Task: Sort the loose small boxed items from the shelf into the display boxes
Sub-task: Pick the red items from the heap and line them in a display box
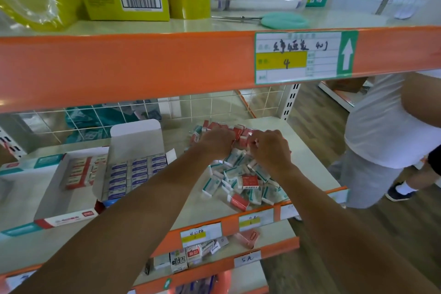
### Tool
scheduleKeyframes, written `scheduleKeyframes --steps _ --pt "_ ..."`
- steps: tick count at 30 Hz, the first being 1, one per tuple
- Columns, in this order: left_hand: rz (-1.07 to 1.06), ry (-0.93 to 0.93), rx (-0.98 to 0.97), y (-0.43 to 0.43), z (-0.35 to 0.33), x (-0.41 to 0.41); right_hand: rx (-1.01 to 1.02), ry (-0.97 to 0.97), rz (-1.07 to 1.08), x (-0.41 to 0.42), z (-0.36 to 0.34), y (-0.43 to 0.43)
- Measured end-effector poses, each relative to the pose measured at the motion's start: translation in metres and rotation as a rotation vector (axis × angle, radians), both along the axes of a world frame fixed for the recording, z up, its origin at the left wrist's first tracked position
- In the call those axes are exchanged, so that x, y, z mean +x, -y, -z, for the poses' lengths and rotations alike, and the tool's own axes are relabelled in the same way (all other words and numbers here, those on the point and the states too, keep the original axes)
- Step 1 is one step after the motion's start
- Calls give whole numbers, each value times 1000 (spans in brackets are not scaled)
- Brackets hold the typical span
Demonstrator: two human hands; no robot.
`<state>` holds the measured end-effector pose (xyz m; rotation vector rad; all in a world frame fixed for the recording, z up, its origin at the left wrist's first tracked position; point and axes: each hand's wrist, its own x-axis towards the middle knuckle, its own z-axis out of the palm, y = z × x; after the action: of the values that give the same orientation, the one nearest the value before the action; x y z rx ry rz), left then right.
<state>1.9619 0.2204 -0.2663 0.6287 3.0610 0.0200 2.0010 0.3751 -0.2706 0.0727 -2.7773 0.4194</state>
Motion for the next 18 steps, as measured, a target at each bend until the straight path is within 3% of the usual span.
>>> scheduleKeyframes --steps 6,13,18 --pt "40 42 65 -1 -5 -2 -105 -32 -11 1 -3 3" --pt "105 -233 47 -1 -13 11 -207 5 -29 7 -10 5" --pt "54 -247 313 11 -22 22 -292 14 -76 11 -15 16"
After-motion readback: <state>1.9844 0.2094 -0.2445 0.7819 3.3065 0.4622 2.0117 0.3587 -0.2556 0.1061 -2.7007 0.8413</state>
